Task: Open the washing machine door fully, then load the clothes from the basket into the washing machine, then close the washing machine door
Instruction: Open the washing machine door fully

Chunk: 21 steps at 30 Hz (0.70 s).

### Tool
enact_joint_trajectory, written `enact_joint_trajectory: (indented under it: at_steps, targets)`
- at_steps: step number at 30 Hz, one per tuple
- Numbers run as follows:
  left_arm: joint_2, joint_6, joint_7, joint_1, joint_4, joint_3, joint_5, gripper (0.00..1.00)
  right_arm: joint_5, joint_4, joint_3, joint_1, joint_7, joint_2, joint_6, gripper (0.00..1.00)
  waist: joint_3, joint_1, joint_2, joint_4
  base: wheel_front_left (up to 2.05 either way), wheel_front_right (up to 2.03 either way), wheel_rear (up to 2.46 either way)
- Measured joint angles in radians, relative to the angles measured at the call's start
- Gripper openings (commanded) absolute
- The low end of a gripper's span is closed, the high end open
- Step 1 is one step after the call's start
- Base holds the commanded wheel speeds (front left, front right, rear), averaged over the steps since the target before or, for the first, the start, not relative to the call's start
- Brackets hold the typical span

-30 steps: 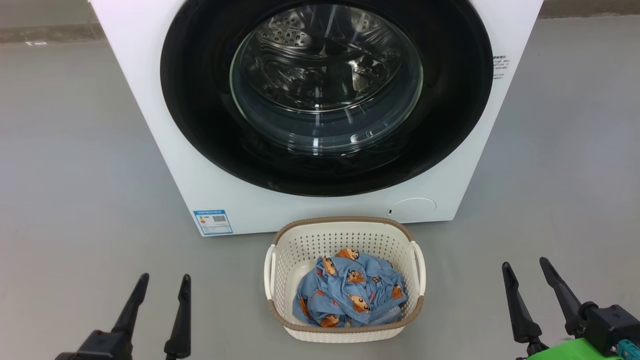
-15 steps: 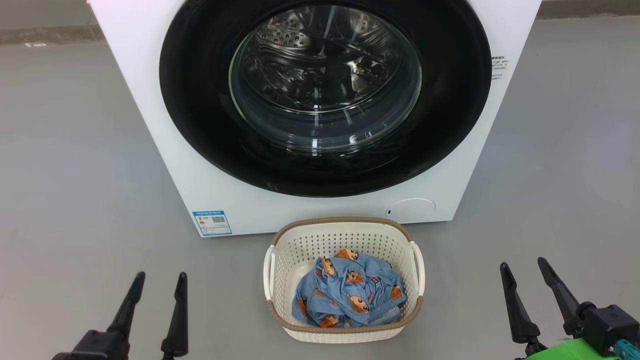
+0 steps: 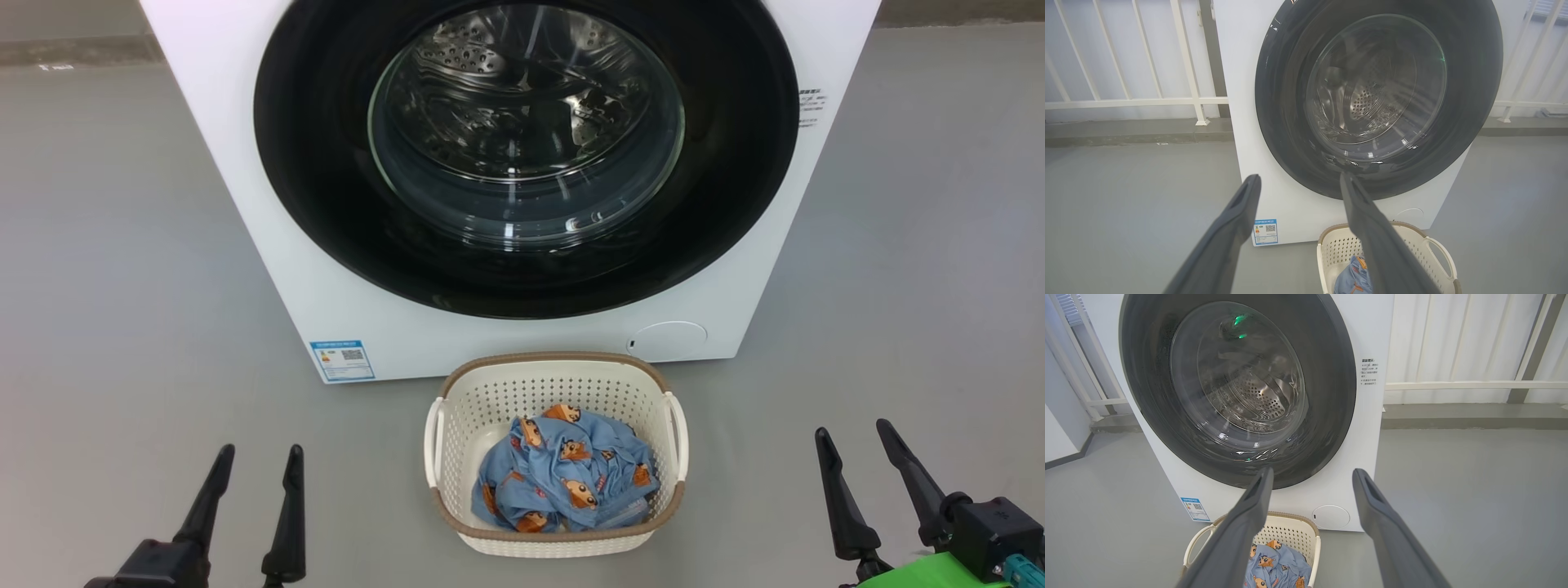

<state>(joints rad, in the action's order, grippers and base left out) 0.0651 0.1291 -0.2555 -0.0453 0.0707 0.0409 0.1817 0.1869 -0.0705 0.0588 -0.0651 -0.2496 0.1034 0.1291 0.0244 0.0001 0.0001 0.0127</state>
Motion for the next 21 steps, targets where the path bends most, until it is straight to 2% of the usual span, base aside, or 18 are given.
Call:
enact_joint_trajectory:
  at_steps: [5, 16, 21]
  targets:
    - [0.001, 0.0, 0.0, 0.0, 0.0, -0.002, 0.0, 1.0, 0.0, 0.0, -0.005, 0.0, 0.0, 0.0, 0.0, 1.0, 0.003, 0.0, 0.0, -0.001, 0.88, 0.88, -1.76]
    - [0.002, 0.0, 0.0, 0.0, -0.001, -0.002, 0.0, 1.0, 0.0, 0.001, -0.004, 0.0, 0.0, 0.0, 0.0, 1.0, 0.018, -0.0001, 0.0, -0.001, 1.22, 1.22, -2.43]
    - [-0.007, 0.0, 0.0, 0.002, -0.016, -0.044, 0.008, 1.0, 0.0, 0.001, -0.003, 0.0, 0.0, 0.0, 0.0, 1.0, 0.025, -0.0001, 0.0, 0.0, 1.09, 1.09, -2.17]
